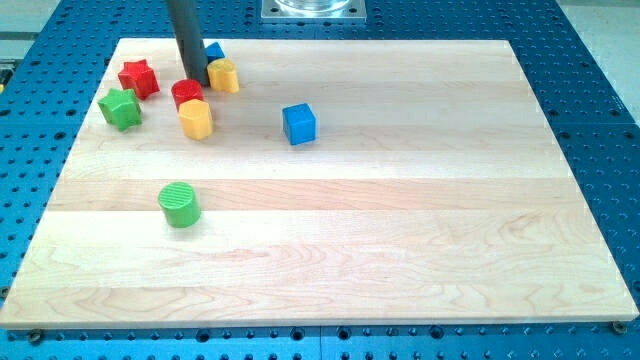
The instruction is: Place the hexagon between the red blocks
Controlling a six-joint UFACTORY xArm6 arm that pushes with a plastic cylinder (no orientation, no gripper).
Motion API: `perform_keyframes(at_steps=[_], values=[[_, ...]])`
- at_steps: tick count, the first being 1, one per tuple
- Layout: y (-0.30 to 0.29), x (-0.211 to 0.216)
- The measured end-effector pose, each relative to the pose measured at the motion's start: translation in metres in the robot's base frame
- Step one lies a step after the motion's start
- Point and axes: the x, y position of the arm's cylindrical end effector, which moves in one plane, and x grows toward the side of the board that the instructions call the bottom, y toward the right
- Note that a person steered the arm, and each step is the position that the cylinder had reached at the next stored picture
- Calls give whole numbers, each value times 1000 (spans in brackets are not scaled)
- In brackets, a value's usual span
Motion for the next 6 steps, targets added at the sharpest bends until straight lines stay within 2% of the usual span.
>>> perform_keyframes(at_steps=[2, 3, 4, 5, 6], values=[[68, 17], [58, 72], [3, 120], [-36, 120], [-42, 126]])
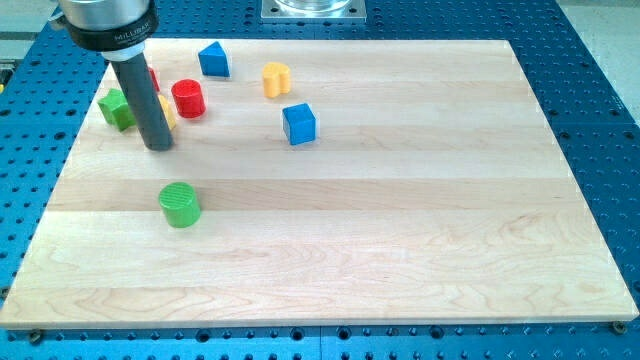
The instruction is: Place the hexagon between the red blocks
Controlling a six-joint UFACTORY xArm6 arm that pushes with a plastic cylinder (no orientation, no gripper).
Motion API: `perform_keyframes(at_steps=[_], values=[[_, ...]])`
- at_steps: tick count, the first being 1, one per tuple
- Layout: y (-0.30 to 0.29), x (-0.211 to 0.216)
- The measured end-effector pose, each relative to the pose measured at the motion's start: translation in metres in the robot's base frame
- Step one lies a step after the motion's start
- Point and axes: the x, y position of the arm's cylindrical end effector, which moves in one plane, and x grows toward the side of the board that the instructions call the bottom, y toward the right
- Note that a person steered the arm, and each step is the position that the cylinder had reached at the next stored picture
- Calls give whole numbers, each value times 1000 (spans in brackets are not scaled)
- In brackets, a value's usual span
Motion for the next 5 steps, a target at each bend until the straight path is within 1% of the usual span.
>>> perform_keyframes(at_steps=[1, 3, 4, 5], values=[[-3, -18], [10, -53], [-1, -30], [-29, 2]])
